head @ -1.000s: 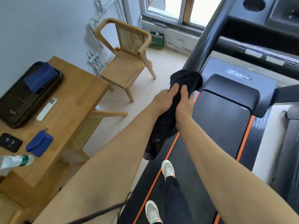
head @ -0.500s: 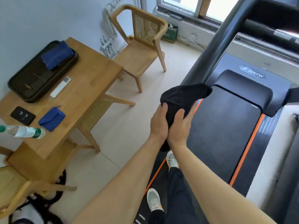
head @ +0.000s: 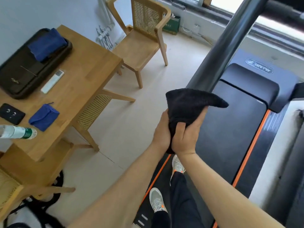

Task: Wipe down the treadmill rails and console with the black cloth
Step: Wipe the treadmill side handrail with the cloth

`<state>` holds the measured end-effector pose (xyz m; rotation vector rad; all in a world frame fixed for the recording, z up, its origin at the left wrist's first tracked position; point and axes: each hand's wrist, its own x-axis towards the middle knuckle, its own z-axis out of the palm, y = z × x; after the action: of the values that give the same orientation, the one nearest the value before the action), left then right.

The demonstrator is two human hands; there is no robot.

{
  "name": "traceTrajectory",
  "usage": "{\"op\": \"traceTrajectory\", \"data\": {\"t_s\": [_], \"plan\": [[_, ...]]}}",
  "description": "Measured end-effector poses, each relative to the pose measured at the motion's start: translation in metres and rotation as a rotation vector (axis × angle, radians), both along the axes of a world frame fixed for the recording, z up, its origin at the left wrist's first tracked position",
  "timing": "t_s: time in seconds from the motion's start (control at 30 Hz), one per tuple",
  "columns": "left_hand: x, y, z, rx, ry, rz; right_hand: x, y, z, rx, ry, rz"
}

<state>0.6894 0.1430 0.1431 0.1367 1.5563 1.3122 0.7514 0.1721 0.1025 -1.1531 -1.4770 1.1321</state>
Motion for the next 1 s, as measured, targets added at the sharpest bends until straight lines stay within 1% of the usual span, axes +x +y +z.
{"op": "traceTrajectory", "data": {"t_s": [0.07,0.1,0.13,0.17,0.2,0.23,0.3,0.33,0.4,0.47,0.53,0.6,0.67,0.73,0.77,0.83,0.93,1.0], "plan": [[0.012,-0.009,-0.002,-0.007,0.102,-0.011,0.009,0.027,-0.002,0.101,-0.041,0.118],[0.016,-0.011,0.0,0.009,0.157,-0.017,0.012,0.041,-0.004,0.099,-0.024,0.155],[0.018,-0.01,0.001,0.025,0.191,-0.01,0.013,0.051,-0.002,0.044,0.044,0.175],[0.019,-0.005,0.007,0.043,0.211,-0.003,0.013,0.054,0.002,-0.047,0.109,0.149],[0.015,0.002,0.01,0.051,0.214,-0.003,0.01,0.05,0.003,-0.114,0.106,0.095],[0.01,0.013,0.016,0.051,0.213,-0.015,0.007,0.04,0.003,-0.181,0.063,0.033],[-0.008,0.038,0.022,0.018,0.225,-0.074,0.004,0.012,0.003,-0.223,-0.01,-0.043],[-0.016,0.047,0.024,0.016,0.22,-0.111,0.005,-0.002,-0.001,-0.233,-0.003,-0.034],[-0.025,0.056,0.031,0.026,0.135,-0.148,0.006,-0.016,-0.004,-0.126,-0.079,0.013],[-0.026,0.052,0.033,-0.013,0.047,-0.135,0.001,-0.011,0.011,-0.126,-0.025,0.003],[-0.022,0.044,0.034,-0.086,0.037,-0.137,-0.004,0.005,0.033,-0.146,0.014,-0.039],[-0.019,0.044,0.038,-0.161,0.139,-0.171,-0.006,0.031,0.056,-0.187,-0.01,-0.062],[-0.018,0.054,0.049,-0.171,0.292,-0.249,-0.01,0.062,0.069,-0.329,-0.014,-0.1],[-0.019,0.075,0.06,-0.163,0.469,-0.406,-0.014,0.089,0.077,-0.464,0.006,-0.148],[-0.021,0.09,0.065,-0.169,0.532,-0.481,-0.016,0.104,0.078,-0.493,0.007,-0.163],[-0.024,0.127,0.074,-0.204,0.547,-0.556,-0.017,0.134,0.079,-0.516,0.04,-0.181],[-0.025,0.173,0.079,-0.218,0.498,-0.549,-0.016,0.18,0.077,-0.586,0.1,-0.178],[-0.023,0.186,0.079,-0.213,0.499,-0.543,-0.012,0.192,0.077,-0.598,0.123,-0.169]]}}
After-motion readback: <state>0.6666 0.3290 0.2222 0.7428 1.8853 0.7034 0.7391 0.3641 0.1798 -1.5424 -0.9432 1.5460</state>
